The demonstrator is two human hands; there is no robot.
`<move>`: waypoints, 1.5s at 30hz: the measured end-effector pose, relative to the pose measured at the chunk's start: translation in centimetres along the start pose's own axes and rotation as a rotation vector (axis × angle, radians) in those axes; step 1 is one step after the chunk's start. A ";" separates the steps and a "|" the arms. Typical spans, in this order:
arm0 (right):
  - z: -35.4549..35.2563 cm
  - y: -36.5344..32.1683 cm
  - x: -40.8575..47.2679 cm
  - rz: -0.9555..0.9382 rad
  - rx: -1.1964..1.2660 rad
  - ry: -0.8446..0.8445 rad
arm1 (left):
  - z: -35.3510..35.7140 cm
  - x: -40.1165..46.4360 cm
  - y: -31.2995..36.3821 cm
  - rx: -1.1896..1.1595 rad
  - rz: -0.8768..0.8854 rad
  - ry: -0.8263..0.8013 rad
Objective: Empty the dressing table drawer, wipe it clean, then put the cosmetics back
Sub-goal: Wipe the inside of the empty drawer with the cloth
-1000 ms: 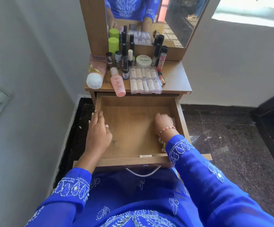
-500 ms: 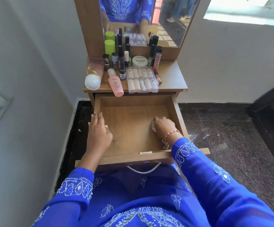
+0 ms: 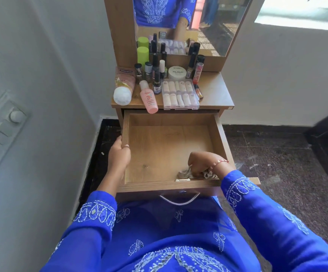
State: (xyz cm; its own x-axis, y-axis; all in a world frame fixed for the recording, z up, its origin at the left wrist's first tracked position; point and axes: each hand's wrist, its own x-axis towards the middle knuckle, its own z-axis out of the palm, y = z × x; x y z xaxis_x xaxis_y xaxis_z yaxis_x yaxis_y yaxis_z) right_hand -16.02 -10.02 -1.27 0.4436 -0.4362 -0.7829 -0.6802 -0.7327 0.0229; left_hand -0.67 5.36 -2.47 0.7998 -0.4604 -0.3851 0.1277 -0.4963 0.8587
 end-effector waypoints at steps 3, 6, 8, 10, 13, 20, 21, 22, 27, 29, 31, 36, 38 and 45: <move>-0.3 -2.5 0.1 -0.107 0.018 -0.015 | -0.3 0.0 0.1 -0.061 -0.032 -0.017; -1.0 -6.3 0.3 -0.300 0.090 0.007 | -0.4 0.2 0.2 -0.052 -0.072 -0.083; -1.1 -9.2 0.6 -0.401 0.161 0.041 | -0.4 0.2 0.2 -0.029 -0.095 -0.136; -0.9 -11.2 1.2 -0.448 0.273 0.070 | -0.5 0.2 0.3 -0.043 -0.106 -0.161; -0.9 -11.4 1.6 -0.412 0.446 0.066 | -0.6 0.3 0.6 -0.088 -0.128 -0.154; -1.3 -11.7 1.9 -0.210 1.553 0.091 | -0.5 -0.4 1.1 -0.150 -0.105 -0.131; -1.6 -12.3 2.2 -0.201 1.604 0.182 | -0.5 -0.3 1.0 -0.159 -0.105 -0.137; -2.2 -12.8 2.6 -0.211 1.622 0.265 | -0.5 -0.1 0.8 -0.174 -0.109 -0.143; -5.0 -13.6 4.0 -0.350 1.381 0.487 | -0.5 0.4 0.2 -0.222 -0.158 -0.135; -4.7 -13.1 3.9 -0.397 1.177 0.492 | -0.5 0.4 0.2 -0.184 -0.133 -0.136; -3.8 -12.3 3.3 -0.450 1.033 0.444 | -0.4 0.4 0.3 -0.161 -0.112 -0.126; -0.6 -9.7 1.4 -0.552 0.610 0.175 | 0.1 1.1 -0.5 -0.126 -0.120 -0.085; 0.2 -9.7 1.3 -0.626 0.451 0.205 | 0.4 1.1 -0.6 -0.061 -0.115 -0.049; -1.9 -9.7 2.5 -0.599 -0.062 0.323 | 0.4 0.9 -0.6 0.070 -0.087 -0.025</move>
State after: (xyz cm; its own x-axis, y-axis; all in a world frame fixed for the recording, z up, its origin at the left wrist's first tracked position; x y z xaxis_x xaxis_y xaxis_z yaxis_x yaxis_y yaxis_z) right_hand -7.19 -4.97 -2.29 0.8917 -0.0728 -0.4466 -0.2324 -0.9206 -0.3138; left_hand -0.29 4.94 -3.49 0.7723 -0.4316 -0.4662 0.1541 -0.5847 0.7965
